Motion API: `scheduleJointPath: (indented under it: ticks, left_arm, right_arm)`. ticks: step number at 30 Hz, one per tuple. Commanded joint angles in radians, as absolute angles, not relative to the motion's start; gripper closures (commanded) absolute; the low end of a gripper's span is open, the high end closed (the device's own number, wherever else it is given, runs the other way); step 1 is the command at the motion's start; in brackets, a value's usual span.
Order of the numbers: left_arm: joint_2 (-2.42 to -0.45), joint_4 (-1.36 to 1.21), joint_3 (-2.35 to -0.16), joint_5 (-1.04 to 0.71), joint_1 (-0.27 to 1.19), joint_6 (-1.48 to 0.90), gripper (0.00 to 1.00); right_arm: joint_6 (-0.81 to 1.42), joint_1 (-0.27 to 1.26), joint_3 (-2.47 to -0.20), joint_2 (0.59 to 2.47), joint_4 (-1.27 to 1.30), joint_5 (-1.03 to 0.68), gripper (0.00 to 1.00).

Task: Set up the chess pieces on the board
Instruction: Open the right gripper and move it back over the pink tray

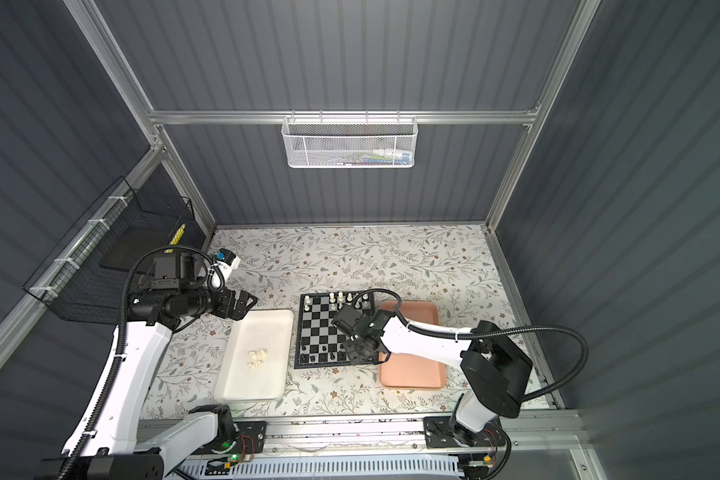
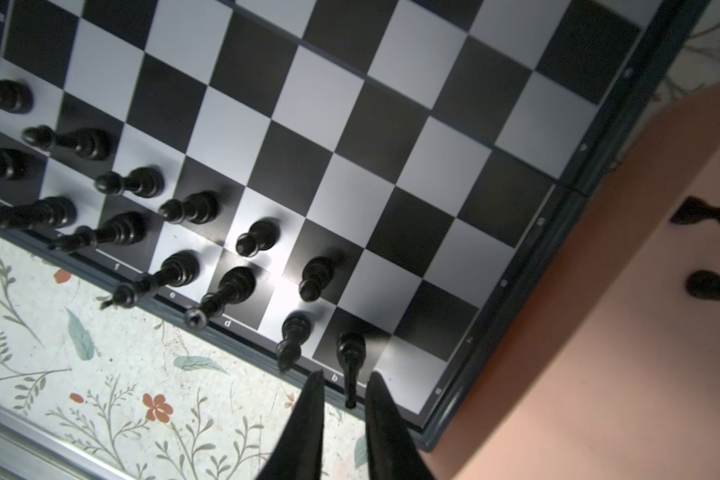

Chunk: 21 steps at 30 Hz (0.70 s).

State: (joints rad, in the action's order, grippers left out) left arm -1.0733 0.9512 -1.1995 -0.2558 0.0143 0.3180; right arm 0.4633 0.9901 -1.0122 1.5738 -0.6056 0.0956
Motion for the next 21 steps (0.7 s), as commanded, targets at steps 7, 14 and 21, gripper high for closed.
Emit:
scheduleJointPath:
  ticks: [7,14,21]
  left_arm:
    - [-1.059,0.985,-1.209,-0.264,0.021,0.323,0.01]
    - [-1.061,1.007,-1.212,-0.267,0.021,0.354,0.0]
    - [-1.057,1.044,-1.187,-0.288,0.021,0.387,0.0]
  right_arm:
    - [0.465,0.993,-1.052,1.434,-0.692,0.114,0.75]
    - [0.47,0.903,-1.008,1.285,-0.741,0.18,0.72]
    - [0.49,0.707,-0.86,1.153,-0.634,0.088,0.71]
